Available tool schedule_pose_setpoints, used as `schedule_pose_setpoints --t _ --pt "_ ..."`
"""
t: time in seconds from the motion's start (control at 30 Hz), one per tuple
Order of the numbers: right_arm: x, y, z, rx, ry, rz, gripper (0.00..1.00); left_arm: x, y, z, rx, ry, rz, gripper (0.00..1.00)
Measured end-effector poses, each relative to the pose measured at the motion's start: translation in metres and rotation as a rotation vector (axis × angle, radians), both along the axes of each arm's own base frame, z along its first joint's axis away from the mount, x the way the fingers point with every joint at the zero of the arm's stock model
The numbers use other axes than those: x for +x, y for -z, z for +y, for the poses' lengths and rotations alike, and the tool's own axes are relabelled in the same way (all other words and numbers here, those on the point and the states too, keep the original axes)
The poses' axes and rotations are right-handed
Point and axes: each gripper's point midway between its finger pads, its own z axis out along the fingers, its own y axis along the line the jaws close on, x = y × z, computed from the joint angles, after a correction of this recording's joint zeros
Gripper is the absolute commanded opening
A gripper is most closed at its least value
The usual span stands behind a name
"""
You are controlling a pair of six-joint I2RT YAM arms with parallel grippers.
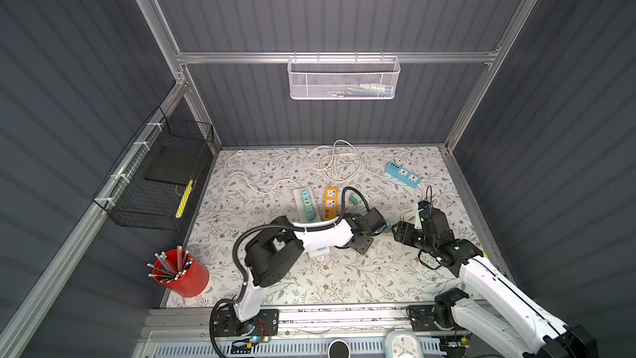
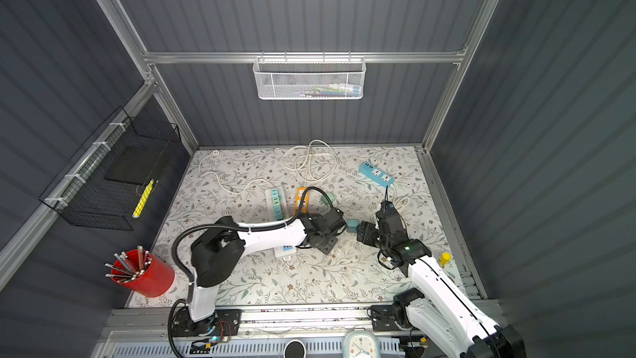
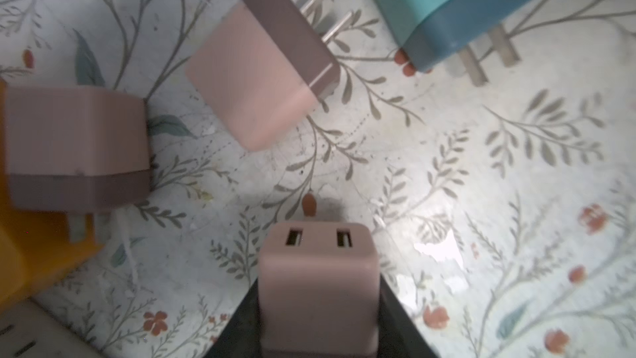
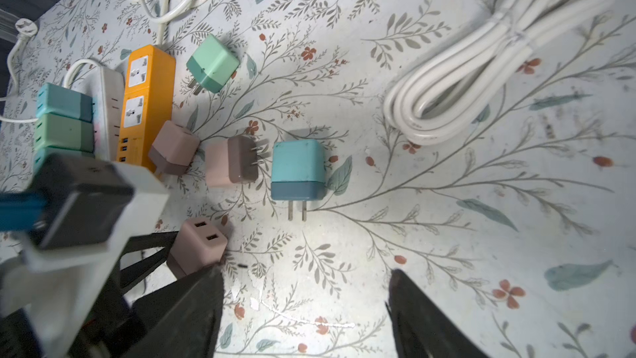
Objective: Insert plugs into power strip
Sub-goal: Pick up the plug from the center of the table, then pass the plug.
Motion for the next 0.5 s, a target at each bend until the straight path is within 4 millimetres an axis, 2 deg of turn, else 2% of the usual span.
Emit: schedule_pose_setpoints --t 0.17,0.27,0.5 --pt "0.0 -0.017 0.019 0.07 -0.08 0.004 0.7 -0.005 -0.039 -0.004 -0.231 0.083 -0.132 0.32" --pt "0.002 -0.023 0.031 0.09 -0.135 0.016 0.68 -0.004 -0.052 -0.01 -0.322 0.132 -0.208 0.3" --pt "-0.006 -0.029 0.052 0.119 -0.241 0.035 0.61 -0.009 -0.044 -0.009 -0.393 0.247 -0.332 0.28"
